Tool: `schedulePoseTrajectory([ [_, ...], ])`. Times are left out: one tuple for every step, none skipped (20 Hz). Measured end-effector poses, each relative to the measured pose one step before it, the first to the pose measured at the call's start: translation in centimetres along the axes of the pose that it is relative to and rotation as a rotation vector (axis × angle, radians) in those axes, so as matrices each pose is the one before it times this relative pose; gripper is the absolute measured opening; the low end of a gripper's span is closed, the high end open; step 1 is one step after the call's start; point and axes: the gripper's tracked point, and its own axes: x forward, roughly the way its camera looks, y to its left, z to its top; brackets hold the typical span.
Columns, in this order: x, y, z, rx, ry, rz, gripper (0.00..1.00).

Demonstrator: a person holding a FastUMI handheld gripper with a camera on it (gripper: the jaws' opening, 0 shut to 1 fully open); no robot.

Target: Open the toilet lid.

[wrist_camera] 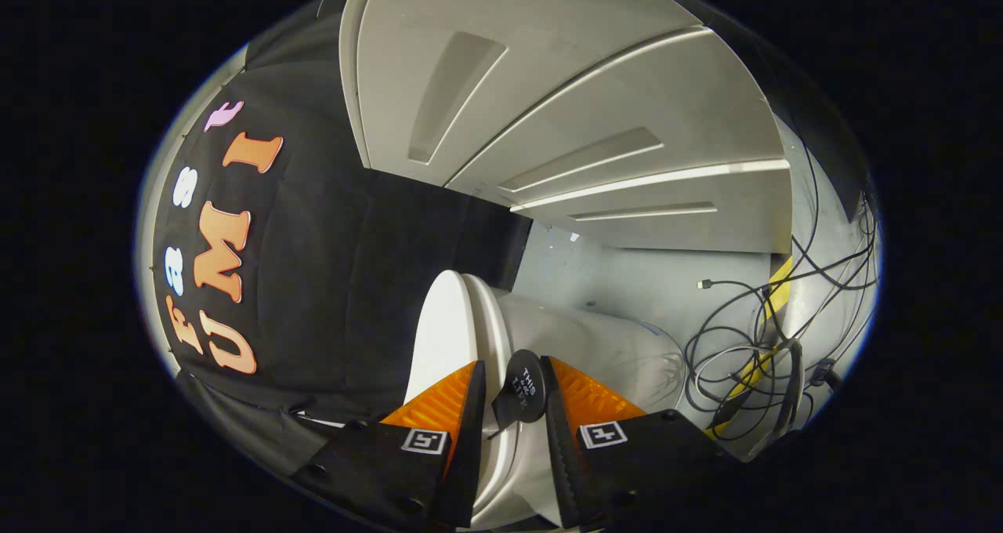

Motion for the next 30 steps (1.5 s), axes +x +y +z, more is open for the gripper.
schedulePoseTrajectory([
  [0.243, 0.227, -0.242, 0.02833, 0.00571, 0.00672, 0.39],
  [-0.712, 0.110, 0.379, 0.02763, 0.00556, 0.01821, 0.32],
  [0.402, 0.197, -0.147, 0.00972, 0.01167, 0.00216, 0.23],
  [-0.165, 0.121, 0.024, -0.01280, 0.00792, -0.00590, 0.23],
  [-0.138, 0.328, -0.018, -0.01462, 0.00783, 0.01009, 0.17],
  [0.087, 0.324, 0.030, -0.01040, -0.00152, -0.01816, 0.11],
  [-0.517, 0.122, -0.134, -0.02280, 0.01203, -0.01005, 0.11],
  [-0.113, 0.320, 0.046, -0.01434, -0.00051, -0.00772, 0.11],
  [-0.199, 0.429, 0.028, -0.00564, 0.00348, -0.00018, 0.11],
  [-0.266, 0.587, 0.306, -0.00142, -0.00043, 0.00590, 0.11],
  [-0.215, 0.572, 0.057, -0.00248, -0.00066, 0.00630, 0.11],
  [-0.302, 0.639, 0.066, -0.00707, -0.00265, 0.00625, 0.11],
  [-0.167, 0.443, 0.106, -0.01259, -0.00970, 0.00156, 0.11],
  [-0.339, 0.572, 0.035, -0.01649, -0.00796, -0.00057, 0.11],
  [0.062, 0.555, 0.342, -0.01885, -0.01803, -0.00220, 0.11],
  [-0.084, 0.725, 0.392, -0.01938, -0.02442, 0.00177, 0.11],
  [-0.268, 0.897, 0.312, -0.01945, -0.01464, 0.00537, 0.10],
  [-0.095, 0.737, 0.390, -0.01844, -0.01968, -0.00021, 0.09],
  [-0.234, 0.748, 0.194, -0.01511, -0.01400, 0.00232, 0.09],
  [-0.123, 0.821, 0.349, -0.01259, -0.01692, 0.00319, 0.09],
  [-0.226, 0.831, 0.042, -0.01168, -0.00815, 0.00801, 0.09],
  [-0.196, 0.757, 0.236, -0.01075, -0.00775, 0.00955, 0.09],
  [-0.376, 0.835, 0.127, -0.01088, -0.00435, 0.00813, 0.09],
  [-0.214, 0.867, 0.059, -0.01105, -0.00032, 0.00745, 0.09],
  [-0.168, 0.912, 0.174, -0.01643, -0.00157, 0.00546, 0.09],
  [-0.238, 0.886, 0.089, -0.02368, 0.00118, 0.00416, 0.09],
  [-0.123, 1.142, 0.217, -0.03138, -0.01878, 0.00187, 0.09],
  [-0.088, 1.045, 0.418, -0.03861, -0.00709, 0.00171, 0.09],
  [-0.262, 1.152, -0.140, -0.03809, -0.00111, 0.00304, 0.09],
  [-0.320, 1.057, 0.255, -0.03385, -0.00090, 0.00412, 0.09],
])
